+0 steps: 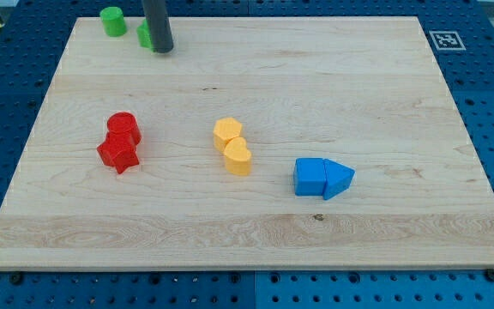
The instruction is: Push the green star closer to the green circle
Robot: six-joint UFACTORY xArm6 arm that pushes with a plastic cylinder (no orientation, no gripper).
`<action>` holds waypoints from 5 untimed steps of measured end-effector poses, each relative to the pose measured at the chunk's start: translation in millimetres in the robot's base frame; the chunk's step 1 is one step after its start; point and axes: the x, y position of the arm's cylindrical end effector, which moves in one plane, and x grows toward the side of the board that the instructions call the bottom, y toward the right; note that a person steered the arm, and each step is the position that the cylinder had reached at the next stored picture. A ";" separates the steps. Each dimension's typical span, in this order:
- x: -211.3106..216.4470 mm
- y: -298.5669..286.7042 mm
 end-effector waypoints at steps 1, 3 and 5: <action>-13.4 0.0; -14.4 -6.6; 5.5 -14.3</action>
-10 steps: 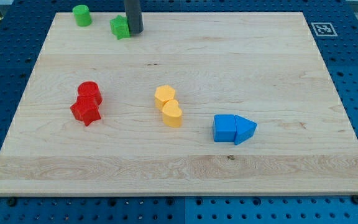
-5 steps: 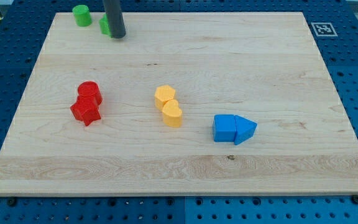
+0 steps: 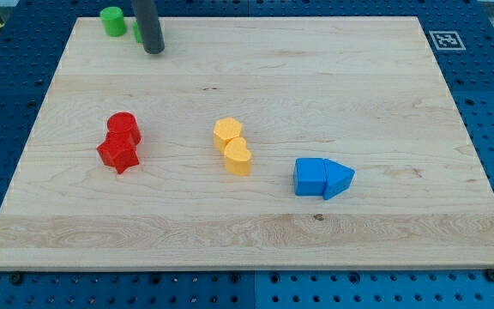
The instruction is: Push the green star closer to the green circle
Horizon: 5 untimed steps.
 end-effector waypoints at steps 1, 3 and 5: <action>0.7 3.4; 4.0 25.9; 4.0 10.1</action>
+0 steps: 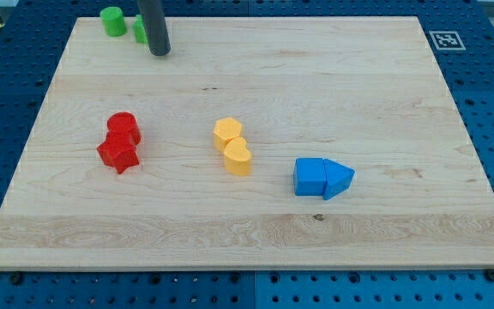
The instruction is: Push the green star closer to the green circle
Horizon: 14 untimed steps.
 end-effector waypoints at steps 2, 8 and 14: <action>-0.7 -1.3; -18.4 5.7; -52.0 -13.8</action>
